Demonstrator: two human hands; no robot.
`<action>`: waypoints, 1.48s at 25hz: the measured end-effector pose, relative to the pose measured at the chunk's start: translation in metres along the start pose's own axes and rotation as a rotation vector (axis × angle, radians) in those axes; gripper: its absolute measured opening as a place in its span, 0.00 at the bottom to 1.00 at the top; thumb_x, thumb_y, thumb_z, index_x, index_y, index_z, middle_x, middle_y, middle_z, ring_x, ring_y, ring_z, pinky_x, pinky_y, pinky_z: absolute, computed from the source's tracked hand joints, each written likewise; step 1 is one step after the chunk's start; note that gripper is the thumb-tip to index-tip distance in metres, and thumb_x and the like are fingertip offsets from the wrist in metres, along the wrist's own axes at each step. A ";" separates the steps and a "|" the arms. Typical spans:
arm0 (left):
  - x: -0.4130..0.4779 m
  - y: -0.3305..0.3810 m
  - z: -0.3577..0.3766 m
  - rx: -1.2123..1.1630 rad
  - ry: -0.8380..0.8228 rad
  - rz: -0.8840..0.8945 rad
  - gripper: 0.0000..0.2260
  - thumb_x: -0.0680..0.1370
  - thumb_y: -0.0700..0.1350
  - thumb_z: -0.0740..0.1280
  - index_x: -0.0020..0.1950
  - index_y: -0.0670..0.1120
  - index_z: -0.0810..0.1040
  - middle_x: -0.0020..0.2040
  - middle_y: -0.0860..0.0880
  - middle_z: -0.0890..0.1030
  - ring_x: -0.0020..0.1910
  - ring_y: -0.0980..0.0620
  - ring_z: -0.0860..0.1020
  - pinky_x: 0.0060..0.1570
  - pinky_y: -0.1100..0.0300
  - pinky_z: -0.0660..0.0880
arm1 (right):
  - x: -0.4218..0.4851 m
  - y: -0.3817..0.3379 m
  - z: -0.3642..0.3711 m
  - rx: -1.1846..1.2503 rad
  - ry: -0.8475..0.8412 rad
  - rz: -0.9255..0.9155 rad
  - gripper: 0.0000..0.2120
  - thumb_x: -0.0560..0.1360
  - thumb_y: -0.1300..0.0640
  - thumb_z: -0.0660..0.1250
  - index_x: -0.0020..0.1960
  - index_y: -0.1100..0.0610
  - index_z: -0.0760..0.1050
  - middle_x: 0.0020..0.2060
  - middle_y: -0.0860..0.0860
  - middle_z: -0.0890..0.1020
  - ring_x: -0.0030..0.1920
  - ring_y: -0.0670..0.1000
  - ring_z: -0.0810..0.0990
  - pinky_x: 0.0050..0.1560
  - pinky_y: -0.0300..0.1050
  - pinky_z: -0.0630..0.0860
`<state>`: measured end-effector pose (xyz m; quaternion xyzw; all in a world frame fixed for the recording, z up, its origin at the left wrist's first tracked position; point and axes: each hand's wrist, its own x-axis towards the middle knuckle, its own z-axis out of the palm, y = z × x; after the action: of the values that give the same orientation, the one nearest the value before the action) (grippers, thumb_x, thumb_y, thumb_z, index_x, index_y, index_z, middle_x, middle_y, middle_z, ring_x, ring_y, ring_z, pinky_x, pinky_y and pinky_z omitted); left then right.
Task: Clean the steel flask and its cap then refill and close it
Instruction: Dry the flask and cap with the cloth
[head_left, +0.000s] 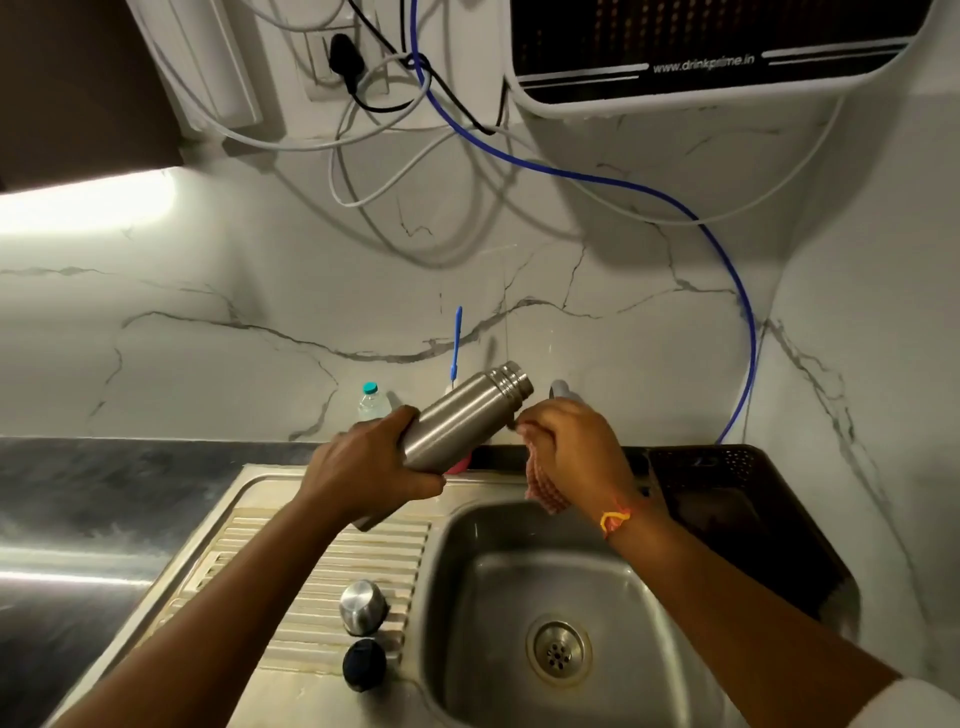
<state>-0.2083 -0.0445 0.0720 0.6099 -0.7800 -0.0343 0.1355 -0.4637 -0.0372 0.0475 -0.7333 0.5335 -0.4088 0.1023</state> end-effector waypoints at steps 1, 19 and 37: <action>0.000 0.002 -0.001 -0.008 0.003 -0.016 0.30 0.70 0.66 0.73 0.67 0.59 0.68 0.50 0.58 0.76 0.45 0.57 0.77 0.36 0.65 0.69 | 0.000 0.000 0.001 0.032 0.135 0.031 0.09 0.79 0.60 0.66 0.56 0.58 0.82 0.54 0.53 0.82 0.54 0.49 0.79 0.59 0.32 0.69; -0.031 0.026 0.027 0.139 0.100 -0.111 0.32 0.70 0.66 0.71 0.70 0.56 0.66 0.60 0.54 0.79 0.46 0.55 0.76 0.40 0.60 0.73 | -0.007 0.008 0.021 -0.267 0.174 -0.323 0.07 0.72 0.64 0.74 0.50 0.59 0.83 0.46 0.52 0.83 0.48 0.49 0.81 0.54 0.47 0.80; -0.046 0.038 0.045 -0.174 -0.052 -0.124 0.34 0.68 0.65 0.74 0.68 0.57 0.65 0.56 0.57 0.78 0.45 0.57 0.76 0.36 0.68 0.69 | -0.003 -0.001 0.028 0.268 0.531 0.025 0.08 0.79 0.54 0.64 0.52 0.57 0.80 0.51 0.49 0.80 0.59 0.55 0.79 0.56 0.55 0.80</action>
<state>-0.2456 0.0041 0.0296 0.6417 -0.7382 -0.1262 0.1652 -0.4434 -0.0426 0.0283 -0.5741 0.4921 -0.6516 0.0601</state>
